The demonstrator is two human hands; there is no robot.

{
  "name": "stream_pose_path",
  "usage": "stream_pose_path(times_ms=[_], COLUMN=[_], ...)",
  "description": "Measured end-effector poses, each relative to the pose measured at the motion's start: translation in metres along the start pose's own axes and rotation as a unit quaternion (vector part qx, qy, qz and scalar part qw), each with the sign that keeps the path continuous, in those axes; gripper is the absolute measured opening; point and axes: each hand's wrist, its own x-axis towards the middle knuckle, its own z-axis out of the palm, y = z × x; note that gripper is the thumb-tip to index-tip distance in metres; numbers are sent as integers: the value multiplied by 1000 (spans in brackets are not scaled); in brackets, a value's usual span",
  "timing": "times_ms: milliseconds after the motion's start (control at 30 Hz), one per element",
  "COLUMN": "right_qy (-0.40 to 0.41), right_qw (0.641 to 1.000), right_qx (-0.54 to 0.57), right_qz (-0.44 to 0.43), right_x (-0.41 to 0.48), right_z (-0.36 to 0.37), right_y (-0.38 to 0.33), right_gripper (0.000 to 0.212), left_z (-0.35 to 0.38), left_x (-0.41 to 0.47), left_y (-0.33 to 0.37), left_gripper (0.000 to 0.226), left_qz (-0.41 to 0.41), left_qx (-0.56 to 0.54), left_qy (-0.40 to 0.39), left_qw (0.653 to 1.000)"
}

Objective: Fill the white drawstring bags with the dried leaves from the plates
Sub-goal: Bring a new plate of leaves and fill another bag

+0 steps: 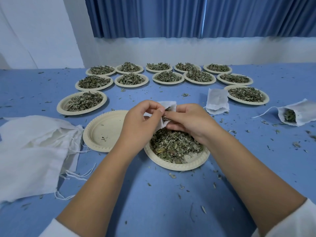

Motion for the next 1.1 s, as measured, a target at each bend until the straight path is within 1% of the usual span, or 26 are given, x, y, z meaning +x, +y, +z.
stream_pose_path(times_ms=[100,167,267,333,400,433,467,533,567,633,700,733,867,1000,1100], right_qy=[54,63,45,34,41,48,49,27,7,-38,-72,-79,-57,-56,-53], right_qw=[996,993,996,997,990,978,958,907,884,850,840,837,825,830,846], right_qx=[-67,-88,-73,-74,-134,-195,-269,-403,-451,-517,-534,-537,-552,-543,-516], right_qz=[-25,-41,-28,-15,-30,-52,-81,-123,-122,-93,-69,-70,-103,-116,-123], right_x=[1,1,-1,-1,-1,-1,-1,-2,-3,-5,-6,-6,-4,-3,-4], right_z=[0,2,2,-1,-8,-13,-17,-25,-27,-29,-28,-27,-24,-24,-25], right_y=[3,4,1,-3,-6,-7,-8,-9,-10,-10,-9,-8,-5,-4,-6], right_gripper=[8,11,14,22,23,21,18,15,18,37,52,54,37,27,17], left_z=[3,6,5,2,0,-1,-1,-1,-1,-1,-1,-1,-2,-1,-1], left_x=[-4,-4,-2,1,3,4,4,4,4,4,4,4,3,3,4], left_y=[2,1,-3,-5,-6,-6,-6,-7,-7,-7,-8,-8,-8,-9,-9], left_gripper=[9,9,8,8,8,8,8,7,6,6,6,6,7,6,7], left_qz=[18,21,20,8,-1,-4,-6,-9,-10,-10,-13,-14,-19,-19,-20], left_qx=[1,11,39,43,51,53,55,66,73,85,92,94,95,95,95], left_qy=[-47,-50,4,49,80,87,91,91,89,89,91,93,94,91,95], left_qw=[999,998,999,998,996,995,994,994,993,992,991,991,991,991,991])
